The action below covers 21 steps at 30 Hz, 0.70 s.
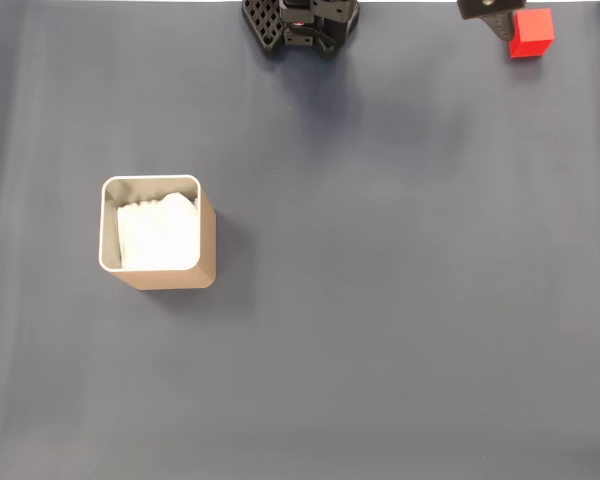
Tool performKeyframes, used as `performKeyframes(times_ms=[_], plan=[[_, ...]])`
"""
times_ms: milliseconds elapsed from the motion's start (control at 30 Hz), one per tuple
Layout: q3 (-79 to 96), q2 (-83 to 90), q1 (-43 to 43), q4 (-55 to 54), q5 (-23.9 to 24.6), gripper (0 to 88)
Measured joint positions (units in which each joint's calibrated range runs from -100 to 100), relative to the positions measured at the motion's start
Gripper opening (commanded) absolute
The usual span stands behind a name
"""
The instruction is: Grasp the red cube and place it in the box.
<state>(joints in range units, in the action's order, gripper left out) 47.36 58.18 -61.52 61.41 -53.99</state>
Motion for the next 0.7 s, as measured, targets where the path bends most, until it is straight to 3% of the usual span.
performKeyframes(times_ms=[700], plan=[[10.56,-7.94,-1.35,-13.32,2.0,43.0]])
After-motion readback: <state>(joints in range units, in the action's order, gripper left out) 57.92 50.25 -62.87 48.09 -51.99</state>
